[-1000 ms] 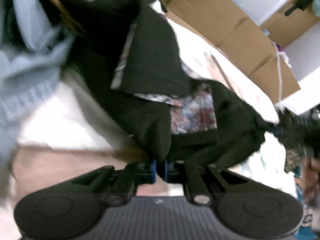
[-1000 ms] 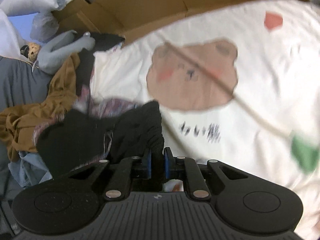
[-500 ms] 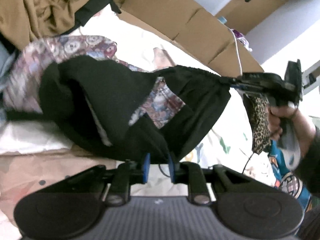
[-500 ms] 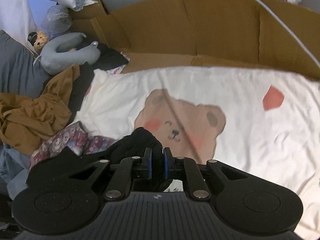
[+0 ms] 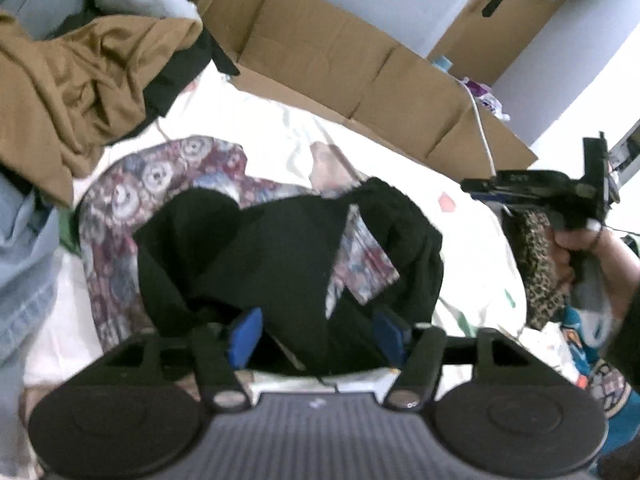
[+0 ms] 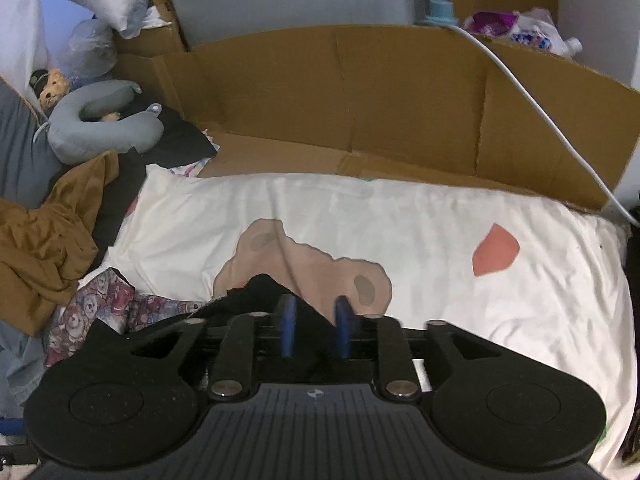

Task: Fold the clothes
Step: 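Lift the black garment off the pile and stretch it between both tools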

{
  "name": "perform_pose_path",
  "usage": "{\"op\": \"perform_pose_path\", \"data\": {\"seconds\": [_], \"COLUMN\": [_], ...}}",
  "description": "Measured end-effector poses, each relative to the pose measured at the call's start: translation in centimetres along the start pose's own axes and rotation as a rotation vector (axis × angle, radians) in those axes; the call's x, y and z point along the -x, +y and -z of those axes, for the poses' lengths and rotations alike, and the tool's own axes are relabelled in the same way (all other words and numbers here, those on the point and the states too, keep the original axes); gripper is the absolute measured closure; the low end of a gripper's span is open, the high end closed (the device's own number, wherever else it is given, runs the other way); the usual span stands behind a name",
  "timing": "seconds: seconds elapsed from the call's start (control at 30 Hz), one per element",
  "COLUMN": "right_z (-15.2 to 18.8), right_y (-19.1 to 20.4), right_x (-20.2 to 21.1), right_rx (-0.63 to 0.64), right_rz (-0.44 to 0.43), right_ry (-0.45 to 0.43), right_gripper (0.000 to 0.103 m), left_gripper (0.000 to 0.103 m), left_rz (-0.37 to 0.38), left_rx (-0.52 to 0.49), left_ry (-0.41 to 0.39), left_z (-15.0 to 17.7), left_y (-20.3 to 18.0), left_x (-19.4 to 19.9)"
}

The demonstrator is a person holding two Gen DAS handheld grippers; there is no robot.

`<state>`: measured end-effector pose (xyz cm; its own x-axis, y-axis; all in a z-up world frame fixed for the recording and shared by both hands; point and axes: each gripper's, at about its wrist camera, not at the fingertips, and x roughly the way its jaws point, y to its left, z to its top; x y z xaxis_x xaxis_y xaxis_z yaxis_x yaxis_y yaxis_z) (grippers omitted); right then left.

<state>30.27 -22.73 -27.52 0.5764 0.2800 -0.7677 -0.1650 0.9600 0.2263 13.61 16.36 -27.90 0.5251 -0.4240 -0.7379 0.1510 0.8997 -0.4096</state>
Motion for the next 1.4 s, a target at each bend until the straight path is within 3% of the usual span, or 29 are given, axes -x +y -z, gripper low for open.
{"op": "perform_pose_path", "data": {"seconds": [0.07, 0.37, 0.6, 0.83, 0.9, 0.97, 1.07, 1.4], "right_z": [0.4, 4.5, 8.4, 10.2, 9.9, 9.5, 8.3, 4.0], "right_y": [-0.3, -0.4, 0.6, 1.7, 1.9, 2.1, 2.4, 5.3], "right_x": [0.2, 1.0, 0.7, 0.4, 0.2, -0.1, -0.6, -4.0], "right_rx": [-0.038, -0.176, -0.254, -0.263, -0.256, -0.249, -0.235, -0.188], "right_rz": [-0.012, -0.069, -0.116, -0.142, -0.147, -0.151, -0.159, -0.201], "right_ry": [0.001, 0.026, 0.08, 0.111, 0.11, 0.107, 0.095, 0.108], "right_gripper": [0.063, 0.063, 0.063, 0.063, 0.063, 0.062, 0.057, 0.055], "left_gripper": [0.029, 0.024, 0.024, 0.026, 0.038, 0.072, 0.088, 0.093], "left_rz": [-0.025, -0.121, -0.182, -0.256, -0.229, -0.206, -0.198, -0.189], "left_rx": [-0.029, -0.187, -0.252, -0.287, -0.251, -0.215, -0.194, -0.085], "left_ry": [-0.005, -0.001, 0.036, 0.077, 0.099, 0.118, 0.121, 0.121], "left_z": [-0.4, -0.6, -0.5, -0.3, -0.3, -0.3, -0.1, 2.0], "left_y": [-0.4, -2.0, -2.0, -0.8, 0.0, 0.7, 1.1, 3.0], "left_x": [-0.5, -3.0, -6.3, -8.3, -8.5, -8.6, -7.7, -2.1]}}
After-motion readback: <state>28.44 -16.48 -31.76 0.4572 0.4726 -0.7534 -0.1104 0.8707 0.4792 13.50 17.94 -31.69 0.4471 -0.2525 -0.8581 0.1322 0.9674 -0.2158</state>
